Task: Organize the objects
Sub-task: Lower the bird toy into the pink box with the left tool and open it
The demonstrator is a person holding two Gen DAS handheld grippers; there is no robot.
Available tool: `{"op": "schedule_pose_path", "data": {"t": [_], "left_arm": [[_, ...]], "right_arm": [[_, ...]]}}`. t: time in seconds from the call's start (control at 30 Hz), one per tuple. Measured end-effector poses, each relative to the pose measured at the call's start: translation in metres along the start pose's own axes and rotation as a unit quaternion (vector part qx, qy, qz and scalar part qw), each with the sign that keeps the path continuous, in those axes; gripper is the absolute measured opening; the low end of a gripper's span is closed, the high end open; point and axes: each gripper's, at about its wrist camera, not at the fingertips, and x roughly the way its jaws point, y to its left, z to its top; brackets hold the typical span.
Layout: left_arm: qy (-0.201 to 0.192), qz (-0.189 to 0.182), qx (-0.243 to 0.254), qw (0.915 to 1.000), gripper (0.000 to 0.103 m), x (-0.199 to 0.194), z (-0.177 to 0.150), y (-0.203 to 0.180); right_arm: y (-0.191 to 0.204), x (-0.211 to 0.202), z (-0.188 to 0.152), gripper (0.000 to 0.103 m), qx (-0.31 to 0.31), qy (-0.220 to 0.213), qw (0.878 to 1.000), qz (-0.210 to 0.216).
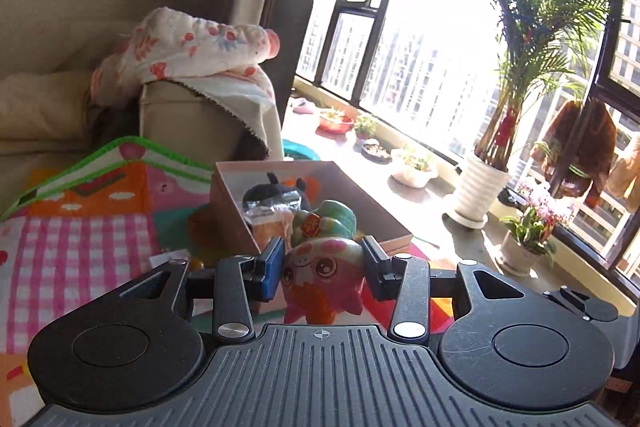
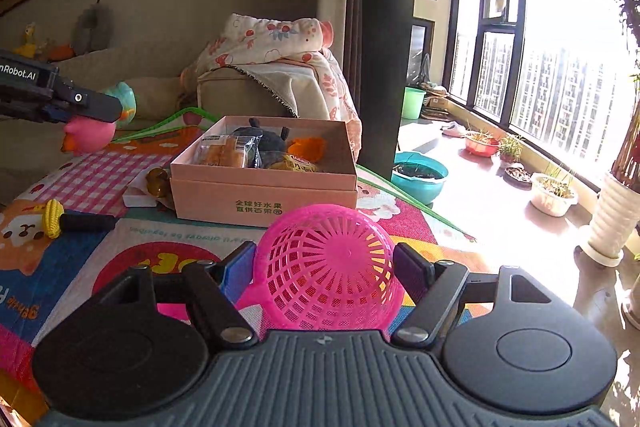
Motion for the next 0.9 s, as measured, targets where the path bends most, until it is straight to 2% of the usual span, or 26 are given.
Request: {"op": "schedule_pose_path", "data": {"t": [0.1, 0.27, 0.43, 0.53, 0.6, 0.67, 0.73, 0.8, 0.87, 0.9], "left_arm": [[-0.007, -0.009, 0.011, 0.9999, 0.046, 0.032, 0.019, -0.012], [-0.011, -0.029, -0.006, 0.9995, 0.047, 0.096, 0.031, -0.023], [0.033, 0.013, -0.029, 0.999, 0.049, 0.154, 0.017, -0.015], [0.029, 0.02, -0.037, 0.9987, 0.049, 0.153, 0.008, -0.004], [0.023, 0.024, -0.046, 0.9984, 0.049, 0.144, 0.006, 0.003], [0.016, 0.022, -0.036, 0.999, 0.049, 0.132, 0.006, 0.005], [0.017, 0.029, -0.011, 0.9994, 0.05, 0.129, 0.006, 0.001], [0.033, 0.026, 0.014, 0.999, 0.05, 0.133, 0.004, -0.003], [0.06, 0.045, 0.056, 0.9956, 0.05, 0.143, -0.003, -0.011], [0.061, 0.056, 0.085, 0.993, 0.054, 0.145, -0.009, -0.016]], "right_arm": [[-0.006, 0.003, -0.001, 0.075, 0.008, -0.01, 1.0, -0.004], [-0.012, 0.008, -0.005, 0.075, 0.013, -0.013, 1.0, -0.007], [-0.019, 0.013, -0.007, 0.075, 0.021, -0.01, 1.0, -0.009], [-0.02, 0.016, -0.007, 0.075, 0.02, -0.006, 1.0, -0.007], [-0.02, 0.02, -0.008, 0.075, 0.024, 0.009, 1.0, -0.005], [-0.022, 0.024, -0.011, 0.08, 0.039, 0.032, 0.999, -0.002], [-0.022, 0.029, -0.014, 0.086, 0.06, 0.054, 0.997, -0.009], [-0.022, 0.033, -0.017, 0.087, 0.092, 0.083, 0.992, -0.024], [-0.022, 0.033, -0.022, 0.087, 0.122, 0.103, 0.987, -0.031], [-0.021, 0.033, -0.024, 0.087, 0.133, 0.111, 0.984, -0.033]]}}
